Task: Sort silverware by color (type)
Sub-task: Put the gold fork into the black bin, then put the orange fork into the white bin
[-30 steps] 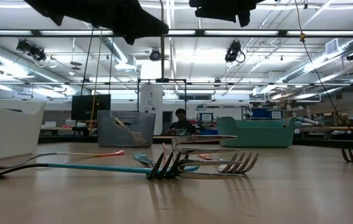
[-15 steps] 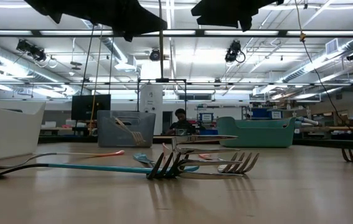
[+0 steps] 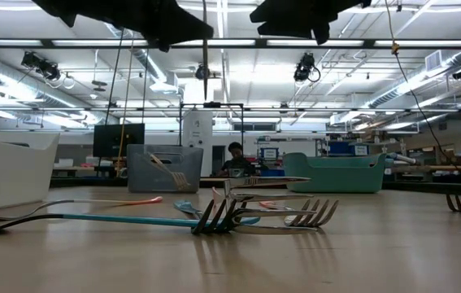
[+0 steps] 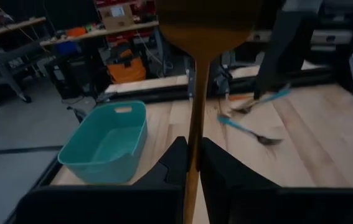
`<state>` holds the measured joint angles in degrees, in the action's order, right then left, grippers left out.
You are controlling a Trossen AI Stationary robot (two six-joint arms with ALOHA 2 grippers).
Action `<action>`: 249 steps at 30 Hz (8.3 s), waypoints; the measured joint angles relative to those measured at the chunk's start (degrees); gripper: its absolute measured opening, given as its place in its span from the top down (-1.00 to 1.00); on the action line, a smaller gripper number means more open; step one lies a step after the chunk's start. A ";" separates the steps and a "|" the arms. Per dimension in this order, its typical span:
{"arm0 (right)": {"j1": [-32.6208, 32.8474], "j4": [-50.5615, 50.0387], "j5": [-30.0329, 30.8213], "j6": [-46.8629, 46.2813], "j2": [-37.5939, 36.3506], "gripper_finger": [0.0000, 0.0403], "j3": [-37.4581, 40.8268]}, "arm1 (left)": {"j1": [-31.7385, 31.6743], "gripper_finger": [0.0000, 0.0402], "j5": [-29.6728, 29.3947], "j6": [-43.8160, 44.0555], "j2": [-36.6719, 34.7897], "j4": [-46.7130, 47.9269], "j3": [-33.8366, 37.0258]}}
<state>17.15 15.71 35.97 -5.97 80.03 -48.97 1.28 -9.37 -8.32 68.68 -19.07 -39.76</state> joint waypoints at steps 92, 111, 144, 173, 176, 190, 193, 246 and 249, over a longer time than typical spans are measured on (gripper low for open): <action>3.41 -4.75 -4.59 -10.37 0.46 0.02 2.84 | -17.16 0.81 -35.99 -66.25 22.61 41.07 -8.62; 3.52 -5.07 -4.63 -10.56 0.46 0.02 2.84 | -14.90 0.31 -33.32 -59.44 22.61 36.94 -8.62; 4.52 -5.28 -5.55 -11.73 0.46 0.02 3.54 | 10.19 0.29 -34.50 -42.37 13.34 30.42 -8.70; 4.48 -3.46 -4.07 -7.78 0.46 0.02 3.54 | 15.40 0.29 1.95 40.80 13.43 38.38 -8.70; 4.48 -3.01 -4.07 -5.79 0.46 0.02 3.54 | 16.76 0.29 1.67 42.70 13.45 38.22 -8.85; 4.54 -2.89 -7.56 -3.12 0.46 0.02 3.54 | 21.28 0.29 -3.60 53.35 20.10 45.07 -14.92; 5.27 -3.27 -8.20 -3.73 0.46 0.02 3.54 | 21.44 0.29 -3.67 56.02 21.44 46.30 -15.19; 9.42 3.11 -8.64 -6.28 0.48 0.02 6.65 | 22.25 0.29 6.34 62.36 37.88 60.83 -24.09; 9.46 3.12 -8.66 -6.28 0.48 0.02 6.66 | 21.90 0.30 6.65 61.68 37.89 60.70 -24.02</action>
<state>26.60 18.82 27.31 -12.25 80.51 -42.31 23.18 -2.72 53.36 106.57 41.62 -63.79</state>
